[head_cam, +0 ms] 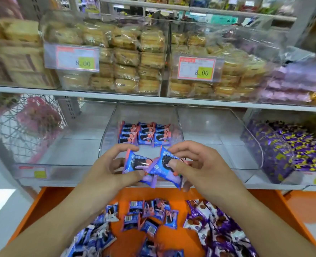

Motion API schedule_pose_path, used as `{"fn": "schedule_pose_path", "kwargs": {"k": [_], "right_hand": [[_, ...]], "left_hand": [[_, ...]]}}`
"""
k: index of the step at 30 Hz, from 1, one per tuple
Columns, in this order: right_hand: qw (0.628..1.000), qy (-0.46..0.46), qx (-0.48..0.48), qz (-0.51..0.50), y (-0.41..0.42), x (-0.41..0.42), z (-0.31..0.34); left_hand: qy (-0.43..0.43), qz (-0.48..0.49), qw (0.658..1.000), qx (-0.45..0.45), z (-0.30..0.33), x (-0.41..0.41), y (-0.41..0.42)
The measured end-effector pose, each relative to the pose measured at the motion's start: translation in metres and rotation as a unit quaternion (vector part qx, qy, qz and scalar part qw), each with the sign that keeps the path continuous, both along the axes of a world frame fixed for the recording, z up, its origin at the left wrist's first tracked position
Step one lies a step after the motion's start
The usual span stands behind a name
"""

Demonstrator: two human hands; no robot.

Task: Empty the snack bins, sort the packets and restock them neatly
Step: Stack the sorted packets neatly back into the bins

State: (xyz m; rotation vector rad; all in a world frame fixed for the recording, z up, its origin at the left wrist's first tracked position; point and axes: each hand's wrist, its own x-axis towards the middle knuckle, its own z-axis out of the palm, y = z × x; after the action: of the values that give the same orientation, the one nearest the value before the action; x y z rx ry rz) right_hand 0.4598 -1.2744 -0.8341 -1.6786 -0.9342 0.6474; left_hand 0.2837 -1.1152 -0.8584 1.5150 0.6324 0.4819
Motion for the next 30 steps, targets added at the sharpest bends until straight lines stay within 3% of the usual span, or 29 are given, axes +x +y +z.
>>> {"fn": "schedule_pose_path", "kwargs": {"k": [7,13,18,24,30], "right_hand": [[0.999,-0.02,-0.017,-0.023,0.005,0.025,-0.013],[0.996,-0.016,-0.002,-0.084,0.011,0.058,-0.024],[0.993,0.033,0.022,-0.109,0.015,0.072,-0.028],[0.993,0.014,0.015,-0.115,0.015,0.081,-0.028],[0.994,0.004,-0.012,-0.111,0.016,0.082,-0.035]], "left_hand": [[0.048,0.026,0.989,0.135,-0.012,0.015,0.014],[0.105,0.022,0.959,0.264,-0.024,0.075,0.071],[0.198,-0.006,0.894,0.402,-0.05,0.138,0.11],[0.254,-0.006,0.804,0.537,-0.08,0.164,0.134],[0.269,0.039,0.789,0.551,-0.09,0.166,0.142]]}}
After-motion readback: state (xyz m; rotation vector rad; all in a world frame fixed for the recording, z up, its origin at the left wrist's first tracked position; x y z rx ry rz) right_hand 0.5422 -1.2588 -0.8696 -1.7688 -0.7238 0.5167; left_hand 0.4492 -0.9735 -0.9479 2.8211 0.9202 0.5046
